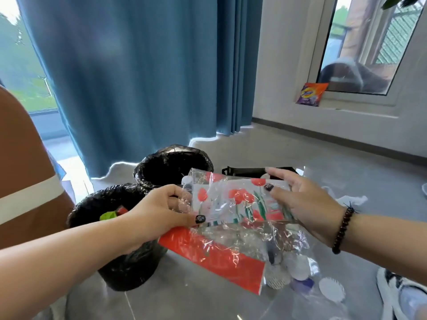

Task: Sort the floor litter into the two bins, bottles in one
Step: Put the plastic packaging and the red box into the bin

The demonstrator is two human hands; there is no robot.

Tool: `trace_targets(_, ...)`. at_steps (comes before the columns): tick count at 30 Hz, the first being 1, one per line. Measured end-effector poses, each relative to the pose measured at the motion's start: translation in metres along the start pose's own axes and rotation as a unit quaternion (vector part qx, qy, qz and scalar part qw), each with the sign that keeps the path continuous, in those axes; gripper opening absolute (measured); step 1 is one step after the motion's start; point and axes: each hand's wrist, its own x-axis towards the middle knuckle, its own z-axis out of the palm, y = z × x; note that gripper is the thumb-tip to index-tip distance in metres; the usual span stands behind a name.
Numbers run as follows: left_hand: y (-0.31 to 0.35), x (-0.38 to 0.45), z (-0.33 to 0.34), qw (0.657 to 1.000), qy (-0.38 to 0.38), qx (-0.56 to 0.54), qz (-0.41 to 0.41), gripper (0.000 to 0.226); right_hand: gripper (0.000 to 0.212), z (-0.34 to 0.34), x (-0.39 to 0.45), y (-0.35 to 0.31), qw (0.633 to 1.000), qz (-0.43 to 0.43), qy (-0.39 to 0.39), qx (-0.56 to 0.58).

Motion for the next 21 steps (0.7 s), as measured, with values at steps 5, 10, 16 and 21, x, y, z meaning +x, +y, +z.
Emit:
trace_targets(5,0.002,0.008,0.012,0.997,0.070,-0.012,0.039,0.014,0.033,-0.002,0.004,0.003,0.979,0.098,-0.027,0.178)
trace_targets(10,0.003,0.011,0.014,0.990,0.113,-0.082,0.032,0.020,0.047,-0.008,0.002,0.007,0.969,0.103,-0.146,0.168)
trace_targets(16,-0.005,-0.004,0.013,0.995,0.048,-0.084,0.019,0.024,0.082,-0.009,0.005,0.016,0.991,0.074,-0.098,0.057)
trace_targets(21,-0.005,-0.007,0.014,0.998,0.049,-0.038,0.032,0.009,0.041,-0.009,0.008,0.020,0.994,0.070,-0.065,0.044)
